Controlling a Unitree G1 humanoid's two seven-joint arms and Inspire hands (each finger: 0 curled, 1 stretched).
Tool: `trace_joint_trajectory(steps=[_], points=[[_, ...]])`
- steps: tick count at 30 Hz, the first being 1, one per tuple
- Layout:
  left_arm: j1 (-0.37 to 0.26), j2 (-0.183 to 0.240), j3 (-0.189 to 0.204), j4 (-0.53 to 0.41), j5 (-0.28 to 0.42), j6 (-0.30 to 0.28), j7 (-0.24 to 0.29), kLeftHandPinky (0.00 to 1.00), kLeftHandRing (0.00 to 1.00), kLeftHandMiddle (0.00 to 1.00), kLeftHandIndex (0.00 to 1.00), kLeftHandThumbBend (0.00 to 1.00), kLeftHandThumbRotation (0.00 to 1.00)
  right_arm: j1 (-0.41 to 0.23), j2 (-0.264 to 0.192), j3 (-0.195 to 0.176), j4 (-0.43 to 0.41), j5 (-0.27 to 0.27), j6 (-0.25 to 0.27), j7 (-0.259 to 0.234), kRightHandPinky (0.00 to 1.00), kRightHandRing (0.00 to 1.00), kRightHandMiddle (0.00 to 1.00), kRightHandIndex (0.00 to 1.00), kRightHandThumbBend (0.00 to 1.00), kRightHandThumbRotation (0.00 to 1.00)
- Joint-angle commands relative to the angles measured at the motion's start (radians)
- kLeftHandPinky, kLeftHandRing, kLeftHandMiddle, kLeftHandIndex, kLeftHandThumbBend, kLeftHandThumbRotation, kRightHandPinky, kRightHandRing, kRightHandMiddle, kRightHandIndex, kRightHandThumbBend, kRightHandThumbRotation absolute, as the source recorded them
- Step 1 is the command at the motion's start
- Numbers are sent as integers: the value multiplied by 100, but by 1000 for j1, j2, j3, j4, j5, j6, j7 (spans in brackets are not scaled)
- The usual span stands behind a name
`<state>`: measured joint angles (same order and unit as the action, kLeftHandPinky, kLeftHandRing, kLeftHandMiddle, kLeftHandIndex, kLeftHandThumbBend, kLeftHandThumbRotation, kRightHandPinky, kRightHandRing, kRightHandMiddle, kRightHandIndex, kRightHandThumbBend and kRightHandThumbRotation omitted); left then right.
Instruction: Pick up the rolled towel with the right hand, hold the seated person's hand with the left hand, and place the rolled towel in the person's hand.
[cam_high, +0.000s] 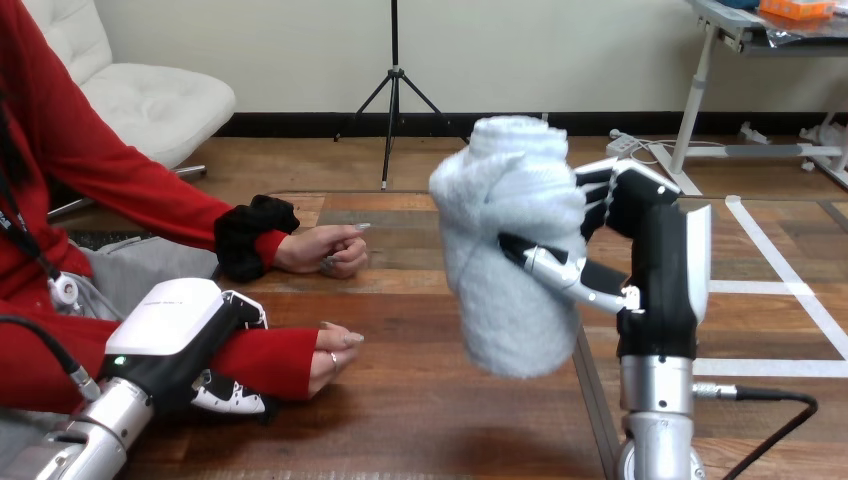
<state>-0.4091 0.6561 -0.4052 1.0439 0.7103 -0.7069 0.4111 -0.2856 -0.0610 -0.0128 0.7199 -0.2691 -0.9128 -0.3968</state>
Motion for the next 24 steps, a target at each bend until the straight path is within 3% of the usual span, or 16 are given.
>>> trace_joint_trajectory(steps=[1, 15, 24], points=[[13, 2, 11, -75, -21, -26, -14, 27, 30, 35, 35, 80, 10, -105, -5, -4, 43, -14, -4, -19, 20, 24, 35, 40, 77, 0], [64, 22, 51, -203, -48, -24, -51, 25, 29, 34, 36, 78, 11, -171, -18, 5, 195, -58, -6, -75, 20, 24, 34, 40, 78, 0], [96, 29, 77, -283, -64, -20, -74, 24, 29, 34, 36, 78, 12, -208, -20, 11, 288, -64, -14, -86, 21, 25, 36, 41, 79, 0]])
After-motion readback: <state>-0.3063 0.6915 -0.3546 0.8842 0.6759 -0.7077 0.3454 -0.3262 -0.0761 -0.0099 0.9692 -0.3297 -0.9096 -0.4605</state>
